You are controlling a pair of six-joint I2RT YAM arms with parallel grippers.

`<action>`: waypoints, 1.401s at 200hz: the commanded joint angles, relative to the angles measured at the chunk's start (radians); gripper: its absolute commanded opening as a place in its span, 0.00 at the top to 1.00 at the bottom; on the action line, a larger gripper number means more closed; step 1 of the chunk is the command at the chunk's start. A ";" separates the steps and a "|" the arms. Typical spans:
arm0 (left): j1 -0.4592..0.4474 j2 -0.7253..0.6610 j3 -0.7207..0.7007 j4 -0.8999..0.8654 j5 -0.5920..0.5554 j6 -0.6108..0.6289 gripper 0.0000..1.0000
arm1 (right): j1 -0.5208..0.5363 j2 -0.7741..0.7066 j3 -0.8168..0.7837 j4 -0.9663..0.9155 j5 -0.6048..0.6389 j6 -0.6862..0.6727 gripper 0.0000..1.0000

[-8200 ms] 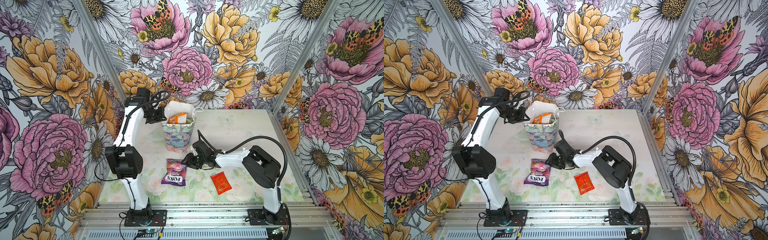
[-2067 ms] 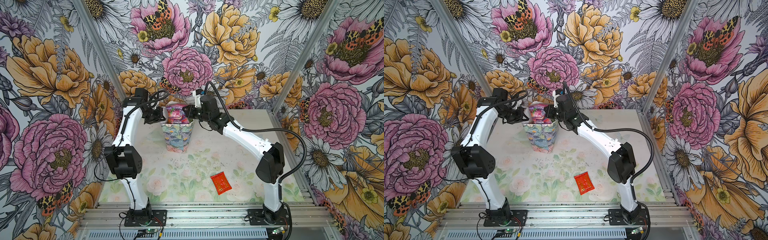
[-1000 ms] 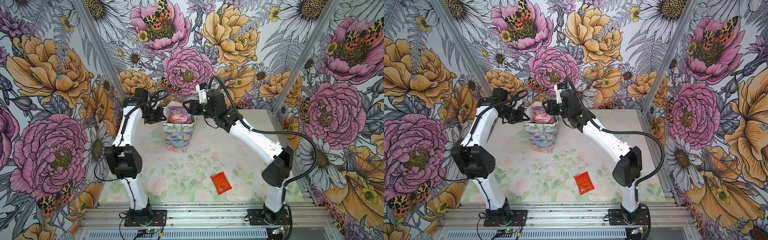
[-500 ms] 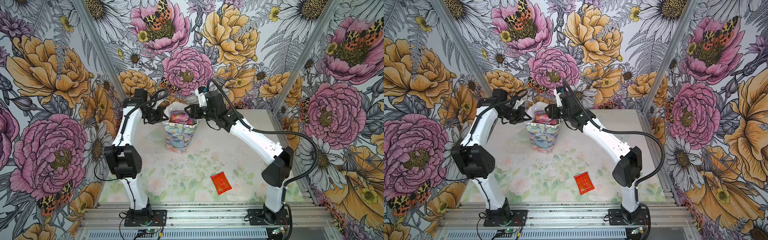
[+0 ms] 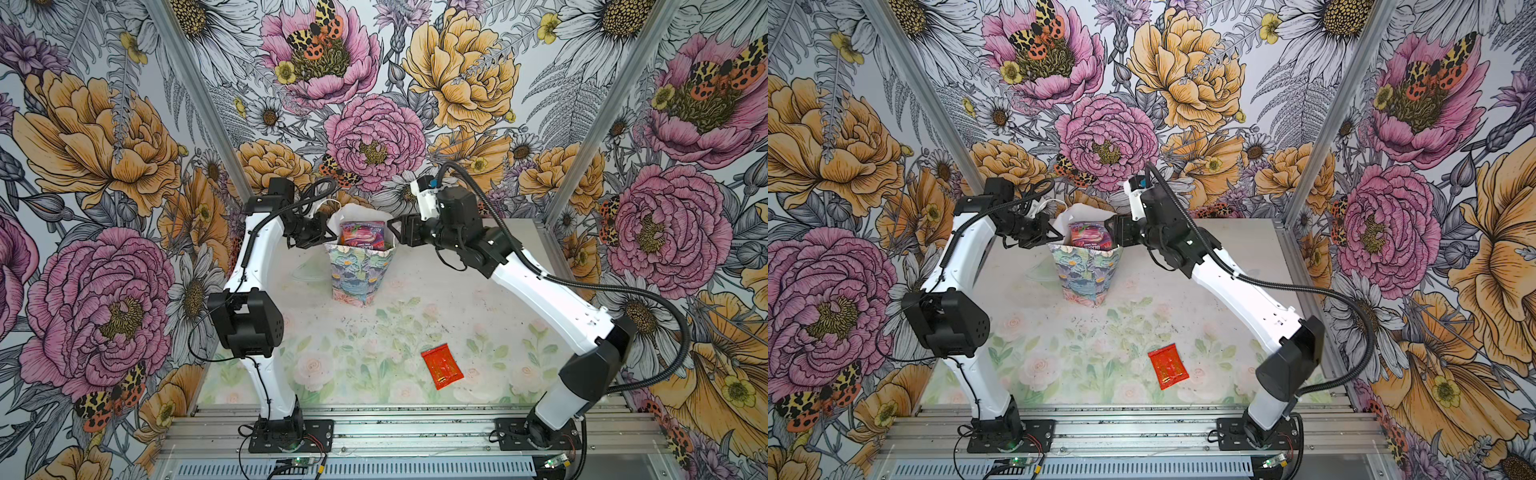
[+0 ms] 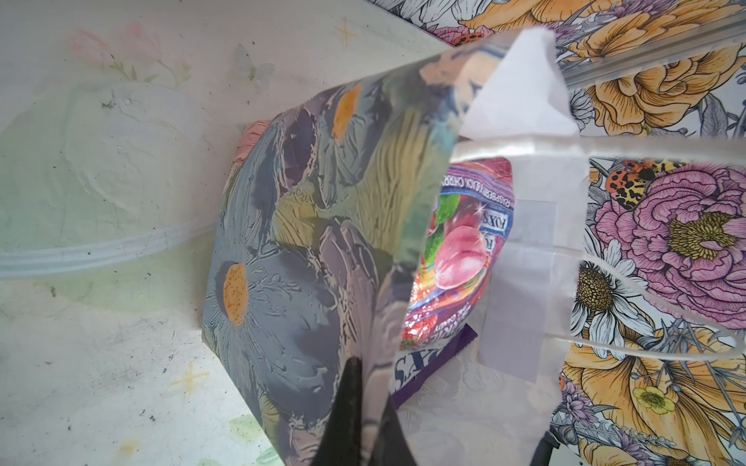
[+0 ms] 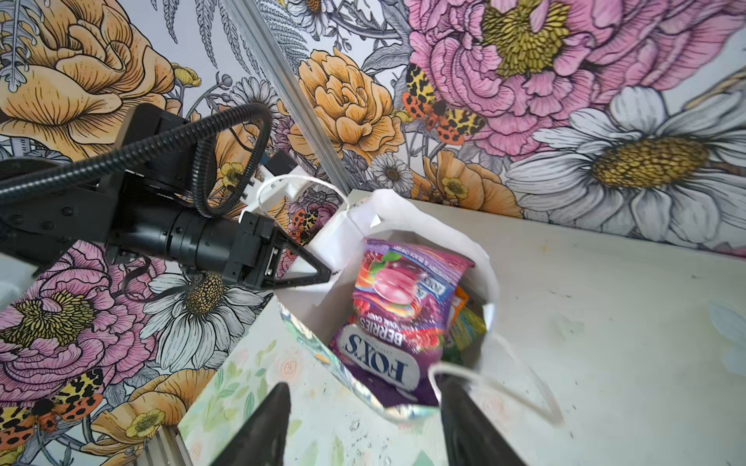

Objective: Place the snacks into the paper bag
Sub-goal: Pick up the snack from the bottom-center of the table.

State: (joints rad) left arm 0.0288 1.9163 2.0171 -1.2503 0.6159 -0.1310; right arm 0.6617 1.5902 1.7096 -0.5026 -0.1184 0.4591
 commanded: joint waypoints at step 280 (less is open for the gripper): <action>0.012 -0.043 -0.010 0.054 -0.096 -0.002 1.00 | 0.173 -0.194 -1.061 -0.048 0.106 0.343 0.51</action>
State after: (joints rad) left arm 0.0296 1.9144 2.0151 -1.2381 0.5274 -0.1314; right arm 0.8265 1.3697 0.6518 -0.5636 -0.0463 0.7918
